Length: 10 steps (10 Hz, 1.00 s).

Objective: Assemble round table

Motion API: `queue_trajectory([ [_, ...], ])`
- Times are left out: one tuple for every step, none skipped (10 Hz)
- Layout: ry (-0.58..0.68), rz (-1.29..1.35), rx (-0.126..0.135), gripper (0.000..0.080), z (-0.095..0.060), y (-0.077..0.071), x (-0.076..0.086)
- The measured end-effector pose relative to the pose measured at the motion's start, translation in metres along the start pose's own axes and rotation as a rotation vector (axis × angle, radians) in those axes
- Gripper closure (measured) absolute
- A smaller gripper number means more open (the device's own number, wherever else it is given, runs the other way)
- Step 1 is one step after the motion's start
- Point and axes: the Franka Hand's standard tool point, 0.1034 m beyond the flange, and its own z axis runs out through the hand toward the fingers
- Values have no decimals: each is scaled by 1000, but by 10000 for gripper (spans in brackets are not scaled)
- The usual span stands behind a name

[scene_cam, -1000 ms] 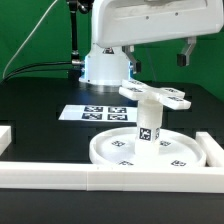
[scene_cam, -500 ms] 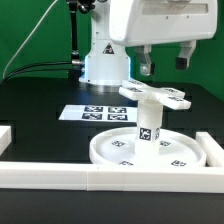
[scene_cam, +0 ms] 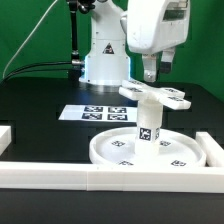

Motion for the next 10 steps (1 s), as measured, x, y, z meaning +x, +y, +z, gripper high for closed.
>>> queue_trajectory([
  [0,-8,-1,150,-1,0,-2],
  [-4,-54,-2,150,-1,1,-4],
  [-5,-40,0,150,1,1,-4],
  [-6,-72,-7,150,6,1,-3],
  [-11,-100,-12,150,12,2,-2],
  [-16,-105,-6,150,16,0,-3],
  [-20,-109,-4,150,18,0,-3],
  [-23,-112,-1,150,20,-1,-4],
  [-25,-112,1,150,22,-2,-4],
  [-26,-111,3,150,22,-2,-4],
])
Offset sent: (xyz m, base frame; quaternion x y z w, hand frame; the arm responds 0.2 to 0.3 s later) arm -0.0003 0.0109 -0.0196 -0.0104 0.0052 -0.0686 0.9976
